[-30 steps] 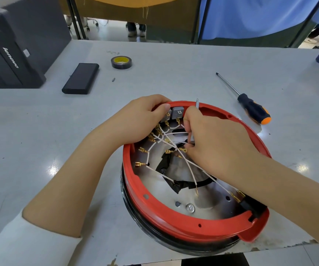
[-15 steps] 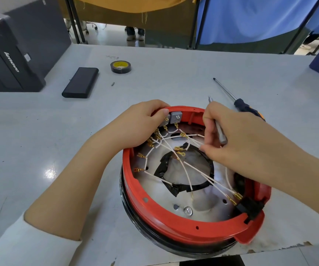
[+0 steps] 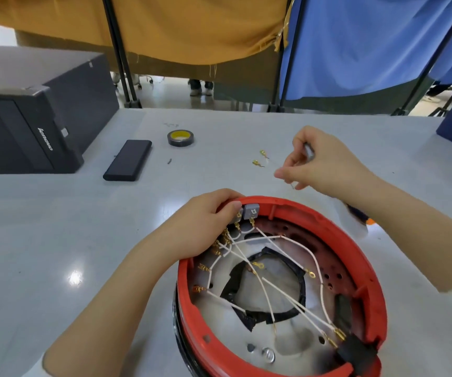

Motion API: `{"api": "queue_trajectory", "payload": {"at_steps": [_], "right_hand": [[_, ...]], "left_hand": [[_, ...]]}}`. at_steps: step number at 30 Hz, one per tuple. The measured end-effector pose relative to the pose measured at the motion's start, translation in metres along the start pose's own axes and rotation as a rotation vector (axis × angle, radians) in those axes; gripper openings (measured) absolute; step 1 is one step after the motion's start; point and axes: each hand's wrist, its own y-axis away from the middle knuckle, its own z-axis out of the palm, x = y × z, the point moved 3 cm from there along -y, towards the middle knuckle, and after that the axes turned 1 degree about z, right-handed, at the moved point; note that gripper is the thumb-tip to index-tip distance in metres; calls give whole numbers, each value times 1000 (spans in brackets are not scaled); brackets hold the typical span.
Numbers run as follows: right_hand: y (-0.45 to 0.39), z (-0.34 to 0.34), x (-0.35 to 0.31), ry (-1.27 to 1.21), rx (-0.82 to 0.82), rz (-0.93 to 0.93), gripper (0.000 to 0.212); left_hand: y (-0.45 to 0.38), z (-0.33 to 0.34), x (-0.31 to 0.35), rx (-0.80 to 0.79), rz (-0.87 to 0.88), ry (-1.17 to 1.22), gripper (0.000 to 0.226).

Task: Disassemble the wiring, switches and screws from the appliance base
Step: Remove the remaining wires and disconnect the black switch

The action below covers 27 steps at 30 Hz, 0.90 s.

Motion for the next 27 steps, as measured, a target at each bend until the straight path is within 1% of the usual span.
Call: {"api": "queue_trajectory", "payload": {"at_steps": [5, 7, 13, 18, 22, 27], "right_hand": [[-72, 36, 33, 180, -199, 84, 39], [-86, 48, 44, 261, -233, 74, 39], [-98, 67, 62, 337, -242, 11, 35], [-91, 62, 73, 248, -213, 15, 32], [-83, 54, 83, 328, -223, 8, 28], [-98, 64, 86, 368, -183, -29, 22]], "left_hand": [[2, -1, 1, -8, 0, 13, 26], [2, 0, -1, -10, 2, 17, 26], [1, 1, -3, -11, -6, 48, 25], [2, 1, -4, -2, -5, 58, 23], [2, 1, -4, -1, -12, 75, 23], [1, 1, -4, -6, -17, 81, 23]]}}
